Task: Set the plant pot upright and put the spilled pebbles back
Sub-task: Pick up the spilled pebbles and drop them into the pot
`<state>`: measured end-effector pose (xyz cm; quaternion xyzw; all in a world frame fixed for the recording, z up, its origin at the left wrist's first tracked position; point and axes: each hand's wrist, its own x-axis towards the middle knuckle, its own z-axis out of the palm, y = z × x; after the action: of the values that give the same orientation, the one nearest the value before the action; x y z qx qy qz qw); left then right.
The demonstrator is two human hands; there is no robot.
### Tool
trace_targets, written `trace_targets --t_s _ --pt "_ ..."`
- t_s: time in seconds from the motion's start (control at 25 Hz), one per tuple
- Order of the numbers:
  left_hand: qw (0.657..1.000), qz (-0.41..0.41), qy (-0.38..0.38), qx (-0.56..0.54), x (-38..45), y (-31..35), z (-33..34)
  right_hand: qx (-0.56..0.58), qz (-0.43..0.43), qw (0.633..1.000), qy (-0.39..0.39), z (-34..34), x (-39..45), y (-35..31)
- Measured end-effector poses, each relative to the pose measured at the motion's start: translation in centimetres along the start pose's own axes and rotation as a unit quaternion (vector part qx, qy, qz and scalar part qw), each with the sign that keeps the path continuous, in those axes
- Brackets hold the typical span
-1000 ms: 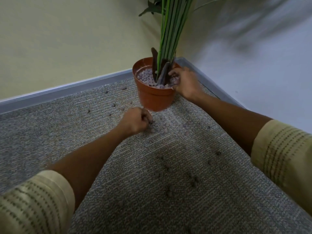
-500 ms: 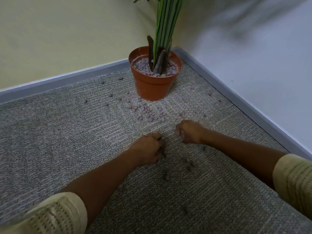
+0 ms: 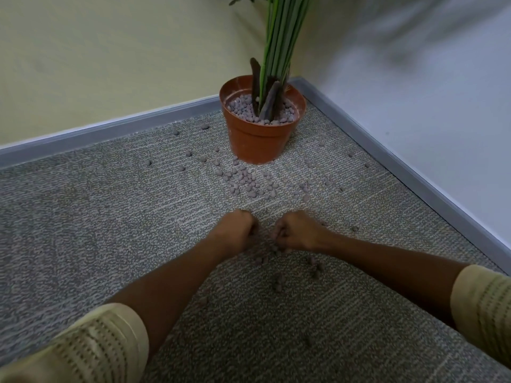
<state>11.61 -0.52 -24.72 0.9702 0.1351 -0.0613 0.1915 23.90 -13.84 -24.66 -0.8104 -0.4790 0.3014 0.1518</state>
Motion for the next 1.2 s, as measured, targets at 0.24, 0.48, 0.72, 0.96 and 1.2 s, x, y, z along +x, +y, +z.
trace_targets --t_s 0.24,0.48,0.72,0.96,1.2 --pt "0.984 -0.091 0.113 -0.104 2.0 -1.6 -5.1 -0.043 -0.028 0.998 -0.023 0.7 0.3 -1.0" --pt "0.929 -0.118 0.292 -0.193 7.2 -1.0 -13.2 -0.063 -0.016 0.997 -0.045 1.0 0.7 -1.4" --pt "0.902 -0.161 0.331 -0.225 10.2 -1.7 -15.4 -0.044 0.027 0.998 -0.040 -0.2 0.8 -1.5" --pt "0.900 -0.151 0.299 -0.280 9.8 -2.1 -14.7 0.186 0.051 0.969 0.154 -8.9 3.0 -2.3" --pt "0.903 -0.128 0.276 -0.302 6.5 -2.4 -12.9 0.232 0.000 0.922 0.309 -14.8 8.7 -4.7"
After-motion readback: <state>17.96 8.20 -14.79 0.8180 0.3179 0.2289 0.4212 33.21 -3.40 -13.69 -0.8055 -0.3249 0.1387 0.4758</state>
